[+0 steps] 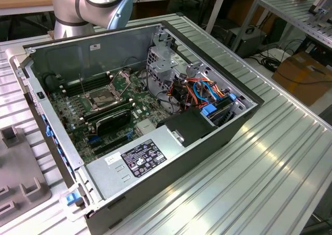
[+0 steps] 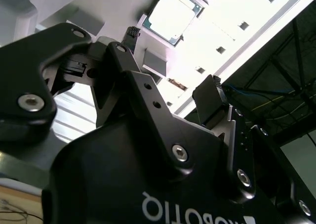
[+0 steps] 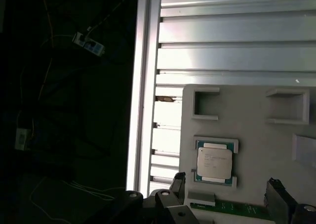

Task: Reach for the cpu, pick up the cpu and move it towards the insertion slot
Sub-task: 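Pick up the cpu and move it towards the insertion slot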

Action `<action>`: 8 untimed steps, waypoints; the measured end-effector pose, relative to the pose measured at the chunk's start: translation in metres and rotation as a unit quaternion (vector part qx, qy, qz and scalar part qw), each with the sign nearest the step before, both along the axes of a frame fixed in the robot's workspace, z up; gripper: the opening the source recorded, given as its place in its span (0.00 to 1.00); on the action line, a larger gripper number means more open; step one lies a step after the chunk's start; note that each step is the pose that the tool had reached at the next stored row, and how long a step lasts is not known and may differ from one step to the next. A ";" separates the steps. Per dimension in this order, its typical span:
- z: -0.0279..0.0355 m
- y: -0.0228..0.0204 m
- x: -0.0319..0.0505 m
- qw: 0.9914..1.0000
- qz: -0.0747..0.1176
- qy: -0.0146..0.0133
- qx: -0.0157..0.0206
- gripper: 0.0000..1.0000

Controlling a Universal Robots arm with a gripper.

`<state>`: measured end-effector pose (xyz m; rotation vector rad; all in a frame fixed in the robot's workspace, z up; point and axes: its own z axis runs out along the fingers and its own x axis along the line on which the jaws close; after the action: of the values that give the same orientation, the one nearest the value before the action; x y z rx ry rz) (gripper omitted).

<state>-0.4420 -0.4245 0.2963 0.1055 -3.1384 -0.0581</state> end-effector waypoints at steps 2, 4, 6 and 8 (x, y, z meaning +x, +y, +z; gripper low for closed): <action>-0.0007 -0.0011 0.0000 1.000 0.000 0.000 0.000 0.73; -0.0014 -0.0023 0.0000 1.000 0.000 0.000 0.000 0.73; -0.0021 -0.0036 0.0000 1.000 0.000 0.000 0.000 0.73; -0.0025 -0.0044 0.0000 1.000 0.000 0.000 0.000 0.73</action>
<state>-0.4420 -0.4290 0.2938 0.1055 -3.1388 -0.0581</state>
